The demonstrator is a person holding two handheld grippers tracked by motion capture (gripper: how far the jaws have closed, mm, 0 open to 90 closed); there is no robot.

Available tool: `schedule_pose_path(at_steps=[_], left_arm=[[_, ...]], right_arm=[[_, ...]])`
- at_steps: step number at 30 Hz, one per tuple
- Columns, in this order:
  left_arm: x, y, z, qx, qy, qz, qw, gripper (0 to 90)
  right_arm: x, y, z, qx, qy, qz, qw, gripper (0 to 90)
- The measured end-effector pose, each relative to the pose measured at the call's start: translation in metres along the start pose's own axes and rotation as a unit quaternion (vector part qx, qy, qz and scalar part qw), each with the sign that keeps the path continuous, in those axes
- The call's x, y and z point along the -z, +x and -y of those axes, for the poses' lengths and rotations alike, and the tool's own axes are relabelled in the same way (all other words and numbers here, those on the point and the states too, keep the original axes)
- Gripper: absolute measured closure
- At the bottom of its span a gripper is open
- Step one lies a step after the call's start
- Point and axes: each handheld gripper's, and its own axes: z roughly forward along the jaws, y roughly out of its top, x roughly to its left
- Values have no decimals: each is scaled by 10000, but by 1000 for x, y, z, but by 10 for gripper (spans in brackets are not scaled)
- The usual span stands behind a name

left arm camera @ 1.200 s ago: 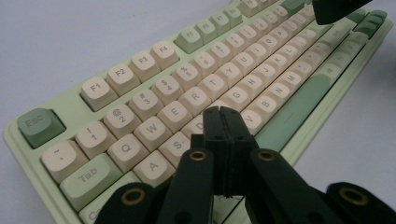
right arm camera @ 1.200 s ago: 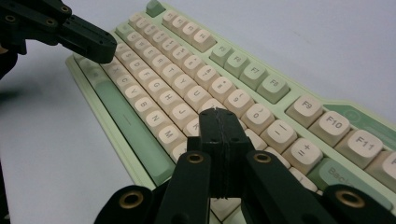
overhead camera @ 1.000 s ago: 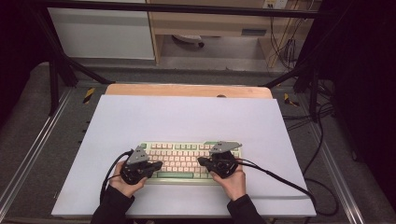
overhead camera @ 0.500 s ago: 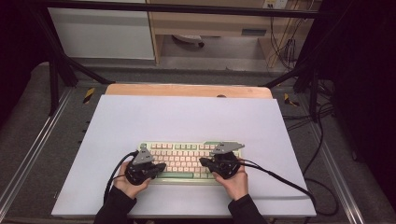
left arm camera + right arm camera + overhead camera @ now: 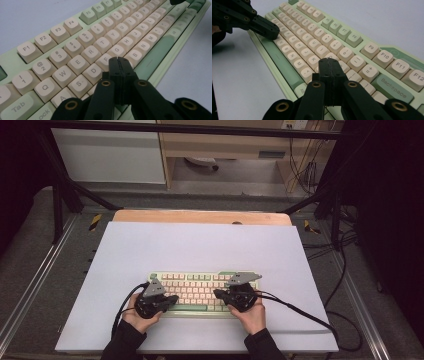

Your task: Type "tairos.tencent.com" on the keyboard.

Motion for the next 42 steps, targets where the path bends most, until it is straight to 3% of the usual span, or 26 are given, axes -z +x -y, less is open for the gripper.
schedule_pose_path(at_steps=[8,16,29,42], left_arm=[[-1,0,0,-7,40,12,10000,898],[11,2,-4,19,-171,-28,9998,898],[21,10,-10,74,-252,-152,9995,898],[18,16,-20,101,-221,-236,9994,897]], right_arm=[[0,-1,1,-18,2,2,10000,900],[1,-1,2,-20,-1,0,10000,900],[1,-2,2,-4,6,-15,10000,900],[2,-2,1,11,-8,-14,10000,900]])
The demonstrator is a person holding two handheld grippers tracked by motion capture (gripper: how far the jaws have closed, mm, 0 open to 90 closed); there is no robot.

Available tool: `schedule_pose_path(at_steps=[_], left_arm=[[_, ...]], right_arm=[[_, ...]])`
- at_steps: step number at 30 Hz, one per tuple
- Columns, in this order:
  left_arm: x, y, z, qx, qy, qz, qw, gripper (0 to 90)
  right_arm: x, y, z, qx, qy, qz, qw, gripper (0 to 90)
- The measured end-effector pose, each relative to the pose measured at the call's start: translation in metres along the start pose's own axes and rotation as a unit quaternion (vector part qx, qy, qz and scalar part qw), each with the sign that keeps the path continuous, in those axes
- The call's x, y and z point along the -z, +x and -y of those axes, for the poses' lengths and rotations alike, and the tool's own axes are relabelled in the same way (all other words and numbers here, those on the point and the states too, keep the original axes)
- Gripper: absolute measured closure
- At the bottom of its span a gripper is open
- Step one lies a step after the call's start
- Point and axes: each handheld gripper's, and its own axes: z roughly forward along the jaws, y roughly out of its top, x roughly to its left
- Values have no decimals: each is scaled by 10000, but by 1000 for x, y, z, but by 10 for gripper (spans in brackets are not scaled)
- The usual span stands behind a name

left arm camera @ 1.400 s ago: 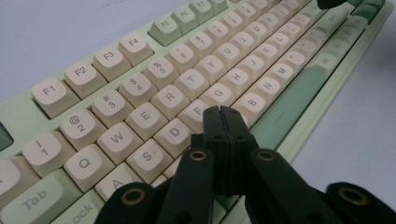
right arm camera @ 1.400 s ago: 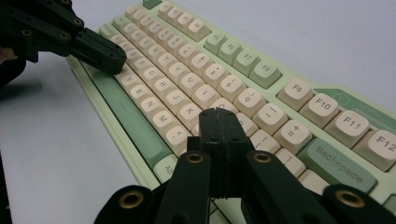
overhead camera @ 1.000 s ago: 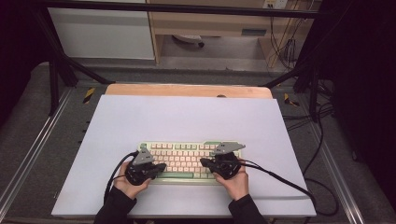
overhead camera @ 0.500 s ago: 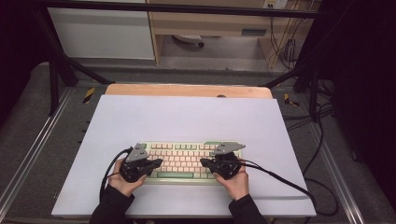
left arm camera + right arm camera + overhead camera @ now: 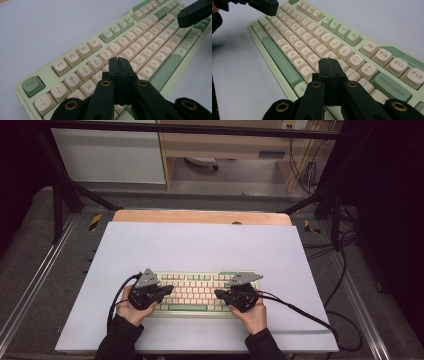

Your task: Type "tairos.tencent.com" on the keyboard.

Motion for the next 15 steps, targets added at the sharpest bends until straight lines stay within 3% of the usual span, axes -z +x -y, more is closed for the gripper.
schedule_pose_path(at_steps=[15], left_arm=[[-16,10,2,128,110,-125,9998,898]], right_arm=[[0,1,0,-10,11,-16,10000,900]])
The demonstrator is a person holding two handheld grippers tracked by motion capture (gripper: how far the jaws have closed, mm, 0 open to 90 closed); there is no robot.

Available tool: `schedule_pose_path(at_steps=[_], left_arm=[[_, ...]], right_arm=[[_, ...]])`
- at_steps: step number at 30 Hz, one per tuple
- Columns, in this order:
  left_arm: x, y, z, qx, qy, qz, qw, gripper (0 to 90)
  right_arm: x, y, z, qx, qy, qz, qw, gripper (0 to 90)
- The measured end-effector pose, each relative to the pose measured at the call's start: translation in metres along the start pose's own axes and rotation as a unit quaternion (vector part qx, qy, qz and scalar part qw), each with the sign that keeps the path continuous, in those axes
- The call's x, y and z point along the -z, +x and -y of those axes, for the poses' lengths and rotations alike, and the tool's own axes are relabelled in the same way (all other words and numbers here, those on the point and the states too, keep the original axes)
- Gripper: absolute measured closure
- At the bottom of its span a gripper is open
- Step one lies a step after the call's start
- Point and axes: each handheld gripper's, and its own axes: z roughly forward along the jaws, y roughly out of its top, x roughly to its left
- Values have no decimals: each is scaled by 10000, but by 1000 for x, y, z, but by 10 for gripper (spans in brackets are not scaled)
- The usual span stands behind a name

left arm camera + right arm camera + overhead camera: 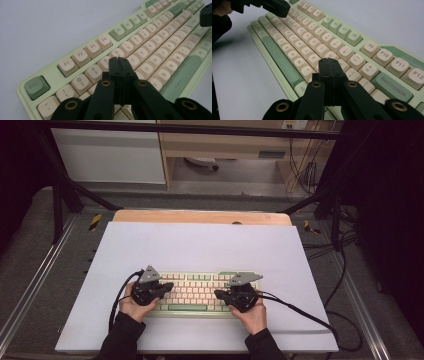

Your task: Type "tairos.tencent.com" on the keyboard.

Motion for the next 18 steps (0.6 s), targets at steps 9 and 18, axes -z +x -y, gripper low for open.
schedule_pose_path(at_steps=[9,18], left_arm=[[-8,1,2,-3,85,-30,10000,898],[-12,1,5,-37,120,-28,9999,899]], right_arm=[[-1,0,0,13,2,-19,10000,900],[-1,0,1,25,20,-9,10000,900]])
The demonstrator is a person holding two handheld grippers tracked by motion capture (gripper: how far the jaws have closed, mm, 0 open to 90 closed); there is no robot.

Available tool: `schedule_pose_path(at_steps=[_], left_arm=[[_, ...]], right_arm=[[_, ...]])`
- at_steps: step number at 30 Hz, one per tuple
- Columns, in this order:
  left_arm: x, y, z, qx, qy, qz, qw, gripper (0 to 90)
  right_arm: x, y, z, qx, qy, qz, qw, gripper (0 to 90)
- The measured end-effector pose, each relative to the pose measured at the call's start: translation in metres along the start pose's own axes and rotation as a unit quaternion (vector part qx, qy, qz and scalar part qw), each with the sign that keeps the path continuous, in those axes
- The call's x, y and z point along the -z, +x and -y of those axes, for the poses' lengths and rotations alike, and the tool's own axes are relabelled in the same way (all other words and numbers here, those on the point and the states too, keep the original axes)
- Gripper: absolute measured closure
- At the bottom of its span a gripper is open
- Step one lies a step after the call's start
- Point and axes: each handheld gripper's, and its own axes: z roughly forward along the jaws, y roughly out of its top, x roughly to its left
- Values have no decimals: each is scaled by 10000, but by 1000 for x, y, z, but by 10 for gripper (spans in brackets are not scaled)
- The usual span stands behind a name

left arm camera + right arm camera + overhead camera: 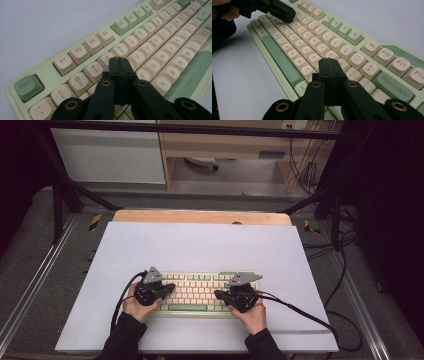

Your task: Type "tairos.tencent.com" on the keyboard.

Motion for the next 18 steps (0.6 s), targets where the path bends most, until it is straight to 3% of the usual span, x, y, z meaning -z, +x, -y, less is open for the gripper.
schedule_pose_path(at_steps=[6,18], left_arm=[[1,0,1,0,-24,16,10000,899],[25,-2,7,-46,-195,104,9997,898]], right_arm=[[0,0,0,-7,-11,-10,10000,900],[-3,2,-1,-65,-50,-115,9999,900]])
